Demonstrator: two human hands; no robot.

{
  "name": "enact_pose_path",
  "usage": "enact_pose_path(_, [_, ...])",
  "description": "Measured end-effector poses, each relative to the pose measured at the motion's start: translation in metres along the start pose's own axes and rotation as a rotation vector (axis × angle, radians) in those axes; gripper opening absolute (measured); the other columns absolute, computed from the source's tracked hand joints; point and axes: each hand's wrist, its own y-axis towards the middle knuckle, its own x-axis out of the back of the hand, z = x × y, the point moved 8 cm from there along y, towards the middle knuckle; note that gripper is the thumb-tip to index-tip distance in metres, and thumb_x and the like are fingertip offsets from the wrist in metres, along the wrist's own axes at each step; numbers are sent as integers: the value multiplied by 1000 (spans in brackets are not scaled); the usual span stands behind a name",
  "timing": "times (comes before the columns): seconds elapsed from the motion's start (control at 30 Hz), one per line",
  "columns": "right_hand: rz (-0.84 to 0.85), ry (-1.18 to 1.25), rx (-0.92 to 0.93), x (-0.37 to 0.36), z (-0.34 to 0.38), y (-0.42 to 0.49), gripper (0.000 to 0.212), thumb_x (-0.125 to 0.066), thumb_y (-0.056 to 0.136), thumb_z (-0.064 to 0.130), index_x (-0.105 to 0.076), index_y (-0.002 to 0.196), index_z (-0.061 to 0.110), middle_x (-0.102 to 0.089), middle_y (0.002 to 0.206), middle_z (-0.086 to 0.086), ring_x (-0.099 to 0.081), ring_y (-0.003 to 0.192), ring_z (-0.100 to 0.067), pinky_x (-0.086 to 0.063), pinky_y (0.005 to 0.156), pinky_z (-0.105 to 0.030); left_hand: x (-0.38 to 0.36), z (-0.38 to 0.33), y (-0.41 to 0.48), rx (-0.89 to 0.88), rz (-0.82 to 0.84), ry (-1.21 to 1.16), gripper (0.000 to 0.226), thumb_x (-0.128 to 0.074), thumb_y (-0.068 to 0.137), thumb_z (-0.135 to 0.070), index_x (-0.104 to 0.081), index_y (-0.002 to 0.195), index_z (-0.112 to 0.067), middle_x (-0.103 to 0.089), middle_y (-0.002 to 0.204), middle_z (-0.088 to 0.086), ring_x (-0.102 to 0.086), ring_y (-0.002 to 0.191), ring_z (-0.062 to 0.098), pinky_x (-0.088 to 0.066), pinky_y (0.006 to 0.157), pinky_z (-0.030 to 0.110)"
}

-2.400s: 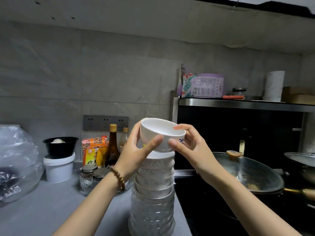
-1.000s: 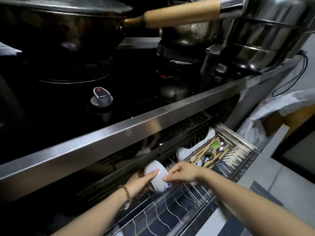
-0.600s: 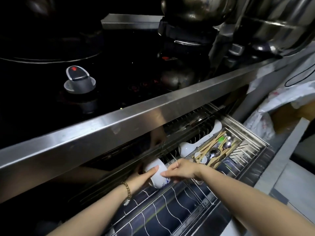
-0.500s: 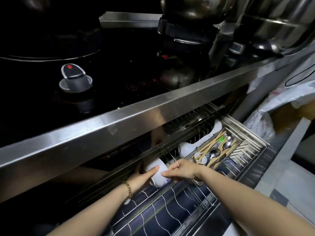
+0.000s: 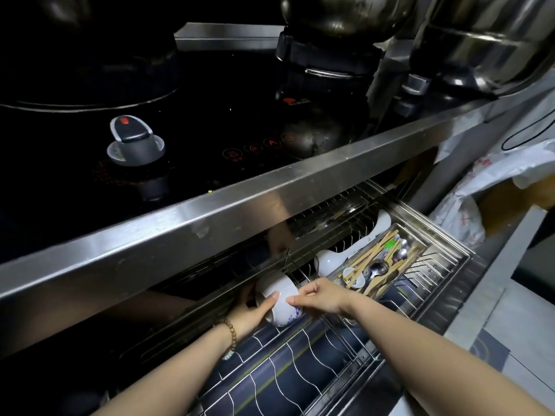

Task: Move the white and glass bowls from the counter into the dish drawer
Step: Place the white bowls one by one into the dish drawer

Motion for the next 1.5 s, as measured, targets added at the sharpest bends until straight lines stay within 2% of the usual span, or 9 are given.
enact_pose_path(0.1, [-36,7,-44,7,3,-13,15,-72,81,31,-66,82,17,-61,62,9,-53,61,-6,-44,66,-19,6,-2,-12,-3,0,39,69,-53,81,-60,-49,129,-11,-67,108,24,-63,104,36,-52,84,36])
enact_pose_path(0.2, [-110,31,-77,20,10,-38,39,-69,84,31,-60,115,10,-66,94,-9,-57,77,-14,-42,55,-16,15,-13,-29,-18,-37,36,67,-51,84,-57,-53,125,-4,-64,54,-5,-55,44,3,-39,43,11])
enact_pose_path(0.3, [-183,-6,-16,30,27,-75,45,-63,88,37,-57,124,12,-62,117,-7,-58,96,-15,-43,68,-16,18,-32,-53,-71,-17,-9,57,-57,86,-47,-48,131,-13,-66,107,1,-58,75,5,-46,64,11])
enact_pose_path(0.37, [-238,7,42,33,40,-105,46,-60,89,37,-55,127,13,-63,115,-2,-57,90,-11,-44,70,-16,18,-44,-73,-114,3,-23,52,-58,88,-37,-48,131,-11,-63,120,9,-55,69,3,-44,57,11])
enact_pose_path(0.5, [-359,16,178,37,71,-174,44,-56,90,40,-50,131,22,-61,112,6,-57,90,-10,-46,74,-16,23,-77,-122,-208,44,-88,40,-58,90,-28,-52,125,-10,-62,121,18,-51,63,1,-42,59,8])
enact_pose_path(0.77, [-590,83,513,37,181,-311,41,-60,90,30,-51,129,27,-53,137,0,-51,125,-12,-39,111,-38,92,-182,-273,-622,41,-41,36,-57,90,-28,-52,125,-19,-62,101,-16,-56,91,-9,-43,82,14])
enact_pose_path(0.97, [-560,58,759,5,296,-380,48,-62,86,36,-48,132,31,-47,142,6,-49,128,-9,-39,107,-28,197,-244,-409,-944,-186,54,38,-60,88,-25,-52,124,-18,-63,118,0,-60,104,3,-48,92,22])
enact_pose_path(1.17, [-519,-96,936,-44,402,-418,74,-62,66,63,-44,134,40,-46,138,16,-44,131,-4,-34,113,-32,303,-258,-517,-1147,-496,195,40,-59,80,-48,-50,118,-39,-60,117,-18,-53,112,-4,-42,98,22])
enact_pose_path(1.5, [-357,-164,1087,-139,539,-408,94,-61,58,72,-37,141,34,-34,153,8,-39,137,-11,-33,115,-40,465,-213,-577,-973,-971,320,57,-59,80,-53,-49,129,-25,-51,135,-7,-44,124,7,-32,98,22])
